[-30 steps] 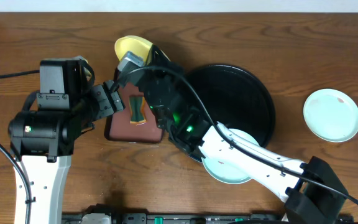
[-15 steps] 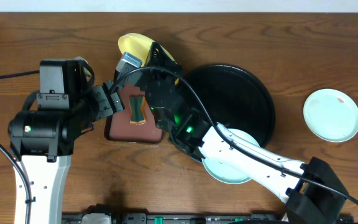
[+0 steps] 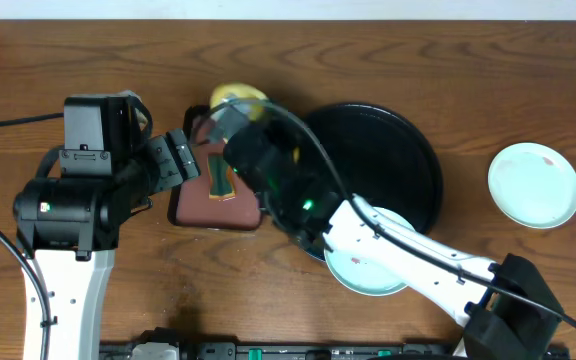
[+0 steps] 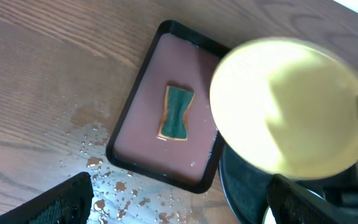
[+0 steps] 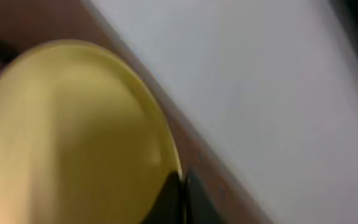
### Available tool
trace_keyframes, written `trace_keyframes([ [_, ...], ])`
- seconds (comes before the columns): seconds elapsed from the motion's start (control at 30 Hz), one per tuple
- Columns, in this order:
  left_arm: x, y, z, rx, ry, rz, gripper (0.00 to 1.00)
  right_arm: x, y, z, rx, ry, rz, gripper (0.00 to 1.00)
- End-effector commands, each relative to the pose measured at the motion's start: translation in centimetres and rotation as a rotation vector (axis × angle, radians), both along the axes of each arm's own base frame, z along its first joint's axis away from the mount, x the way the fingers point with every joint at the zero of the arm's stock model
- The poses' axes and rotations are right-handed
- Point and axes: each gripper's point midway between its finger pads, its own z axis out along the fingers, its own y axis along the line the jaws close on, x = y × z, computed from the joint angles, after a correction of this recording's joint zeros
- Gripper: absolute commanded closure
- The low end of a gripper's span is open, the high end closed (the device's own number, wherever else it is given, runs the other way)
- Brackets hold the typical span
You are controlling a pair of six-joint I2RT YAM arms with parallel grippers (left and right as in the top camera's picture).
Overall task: Clean dirty plates on tray and stack at the side
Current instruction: 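Carry the yellow plate right and stack it on the pale green plate, then move the right gripper to the white plate with red sauce and grip its rim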
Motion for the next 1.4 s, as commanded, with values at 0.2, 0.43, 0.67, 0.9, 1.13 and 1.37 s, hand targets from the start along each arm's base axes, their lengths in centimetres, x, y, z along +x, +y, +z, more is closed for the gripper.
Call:
trace_keyframes([
  [0.2,0.1,0.1,0.4,0.004,-0.01,-0.001,0.1,3.6,-12.1,3.0,0.941,0.385,-0.299,0.99],
  [0.43,0.1,0.1,0.4,0.004,-0.01,-0.001,0.1,4.2,-28.6,2.2,1.264,0.531,-0.569,0.99],
  [0.67,0.1,0.1,0.4,0.004,-0.01,-0.001,0.1,-1.2,-44.9,-3.6,1.32,0.525,-1.07,0.99],
  [0.9,0.1,0.1,0.4,0.004,-0.01,-0.001,0.1,-9.0,-53.8,-10.8,1.338,0.573,-1.504,0.99],
  [1.13,0.1,0.1,0.4,0.004,-0.01,-0.001,0.1,-13.3,-55.6,-16.4,1.299,0.647,-1.705,0.99],
  [1.37,0.1,0.1,0.4,0.004,-0.01,-0.001,0.1,-9.9,-55.1,-15.0,1.31,0.626,-1.418,0.61],
])
